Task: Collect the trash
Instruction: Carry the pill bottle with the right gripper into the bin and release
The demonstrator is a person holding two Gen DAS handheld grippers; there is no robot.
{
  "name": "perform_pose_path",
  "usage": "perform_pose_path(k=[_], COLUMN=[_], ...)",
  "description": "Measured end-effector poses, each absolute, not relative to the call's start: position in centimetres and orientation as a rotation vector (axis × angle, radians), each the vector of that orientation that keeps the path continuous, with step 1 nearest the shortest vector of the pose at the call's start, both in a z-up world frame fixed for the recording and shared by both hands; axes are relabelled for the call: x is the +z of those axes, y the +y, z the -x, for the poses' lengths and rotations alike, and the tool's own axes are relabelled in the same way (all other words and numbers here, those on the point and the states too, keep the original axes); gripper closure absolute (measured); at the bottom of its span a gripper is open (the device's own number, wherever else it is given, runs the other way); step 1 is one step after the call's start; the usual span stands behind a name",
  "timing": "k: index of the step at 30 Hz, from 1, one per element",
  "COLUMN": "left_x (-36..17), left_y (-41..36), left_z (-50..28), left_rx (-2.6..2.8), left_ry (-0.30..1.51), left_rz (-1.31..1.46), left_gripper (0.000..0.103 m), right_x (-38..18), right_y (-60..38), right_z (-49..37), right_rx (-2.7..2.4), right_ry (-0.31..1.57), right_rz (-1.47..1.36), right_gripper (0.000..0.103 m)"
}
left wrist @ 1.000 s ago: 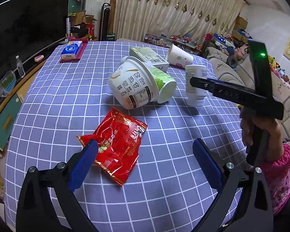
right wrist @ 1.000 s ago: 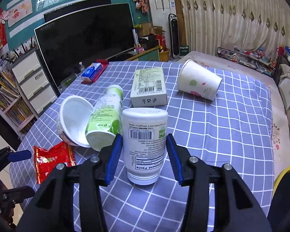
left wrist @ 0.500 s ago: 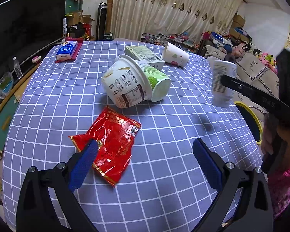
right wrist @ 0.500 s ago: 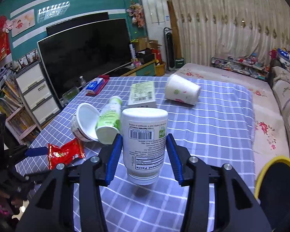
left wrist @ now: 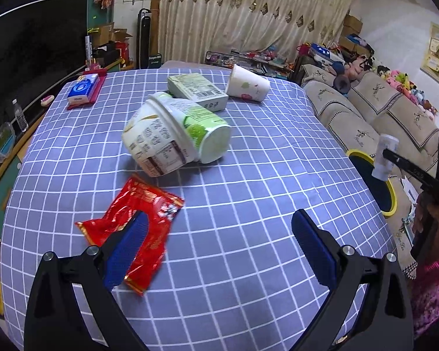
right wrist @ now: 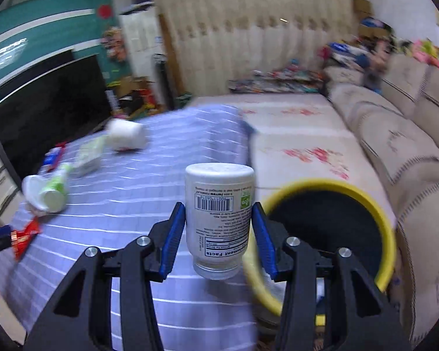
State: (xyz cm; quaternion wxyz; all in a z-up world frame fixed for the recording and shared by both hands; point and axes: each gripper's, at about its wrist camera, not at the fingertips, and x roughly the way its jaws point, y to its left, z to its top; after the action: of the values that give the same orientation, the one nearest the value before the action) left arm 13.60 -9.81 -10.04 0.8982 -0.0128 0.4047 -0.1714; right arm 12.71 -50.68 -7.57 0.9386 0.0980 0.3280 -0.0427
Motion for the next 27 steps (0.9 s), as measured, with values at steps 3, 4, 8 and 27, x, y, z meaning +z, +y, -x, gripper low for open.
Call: perform_pose_path(k=[3, 4, 8, 27], left_x=[-10.0, -10.0, -10.2, -11.3], left_y=[-10.7, -11.1, -11.9, -11.7], left_z=[-13.6, -13.5, -13.8, -14.2], left_rx=[-0.363, -0.367, -0.372, -0.349], left_ry=[0.839, 0.841, 0.853, 0.881], left_rz=[0.004, -0.003, -0.022, -0.032], left_gripper=[0.006, 0.006, 0.006, 0.006], right_x=[-10.1, -11.3, -14.6, -16.3], right_y=[-53.7, -54.5, -56.5, -56.3], right_z=[-12.8, -13.0, -13.5, -14.2], right_rx=[-0.152, -0.178, -0.219, -0.271], right_ry=[0.716, 0.742, 0.808, 0.848], right_rz=[-0.219, -0.223, -0.246, -0.257], right_gripper=[0.058, 0.058, 0.058, 0.049])
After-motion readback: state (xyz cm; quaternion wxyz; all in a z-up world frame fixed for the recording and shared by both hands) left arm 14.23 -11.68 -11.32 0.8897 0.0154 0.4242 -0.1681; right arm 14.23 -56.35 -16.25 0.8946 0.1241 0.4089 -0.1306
